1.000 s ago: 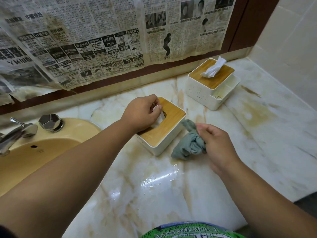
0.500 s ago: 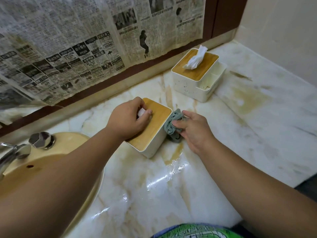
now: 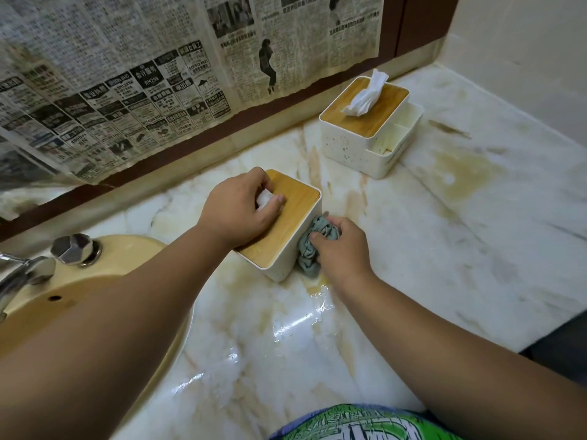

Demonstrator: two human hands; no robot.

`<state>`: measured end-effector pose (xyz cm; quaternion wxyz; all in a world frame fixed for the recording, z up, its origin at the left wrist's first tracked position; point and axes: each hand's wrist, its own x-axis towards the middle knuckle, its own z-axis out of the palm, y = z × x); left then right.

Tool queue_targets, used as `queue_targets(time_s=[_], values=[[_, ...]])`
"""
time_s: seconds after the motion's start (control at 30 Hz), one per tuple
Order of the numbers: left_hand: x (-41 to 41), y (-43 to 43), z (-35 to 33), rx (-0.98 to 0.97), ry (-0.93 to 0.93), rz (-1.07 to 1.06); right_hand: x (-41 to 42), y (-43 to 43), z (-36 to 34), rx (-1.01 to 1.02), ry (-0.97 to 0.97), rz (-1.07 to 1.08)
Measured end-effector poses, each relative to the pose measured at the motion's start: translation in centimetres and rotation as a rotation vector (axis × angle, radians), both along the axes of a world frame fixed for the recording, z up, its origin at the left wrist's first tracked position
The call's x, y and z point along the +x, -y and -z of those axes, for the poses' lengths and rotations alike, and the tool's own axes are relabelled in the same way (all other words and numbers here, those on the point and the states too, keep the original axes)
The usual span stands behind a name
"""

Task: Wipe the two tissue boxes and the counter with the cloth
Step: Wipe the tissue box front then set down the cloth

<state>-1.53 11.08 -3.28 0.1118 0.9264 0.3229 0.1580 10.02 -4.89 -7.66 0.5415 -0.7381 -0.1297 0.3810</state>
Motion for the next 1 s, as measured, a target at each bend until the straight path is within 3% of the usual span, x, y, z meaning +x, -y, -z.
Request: queue_targets(time_s=[0.1, 0.23, 0.3, 0.53, 0.7, 0.93, 1.0], values=[[0.0, 0.0, -0.1, 0.001, 0.011, 0.009, -2.0, 0.6, 0.7, -0.030, -0.160, -0.030], [-0.1, -0.1, -0.1, 0.004, 0.017, 0.014, -4.0, 1.6, -0.3, 0.044, -0.592, -0.001], [-0.1, -0.1, 0.0, -0.002, 0.025, 0.018, -4.2, 2.0, -1.3, 0.106, -0.719, 0.008], [-0.3, -0.1, 0.0, -0.018, 0.059, 0.020, -0.3, 0.1, -4.7, 0.257, -0.512, 0.089], [-0.3, -0.1, -0.1, -0.019, 0.051, 0.024, 1.1, -1.3, -3.0, 0.120, -0.444, 0.183], [-0.4, -0.2, 0.0, -0.023, 0.055, 0.037, -3.8, 0.9, -0.9, 0.022, -0.475, 0.069], [-0.4, -0.2, 0.1, -0.018, 0.060, 0.041, -3.9, 1.1, -1.2, 0.039, -0.382, 0.026]])
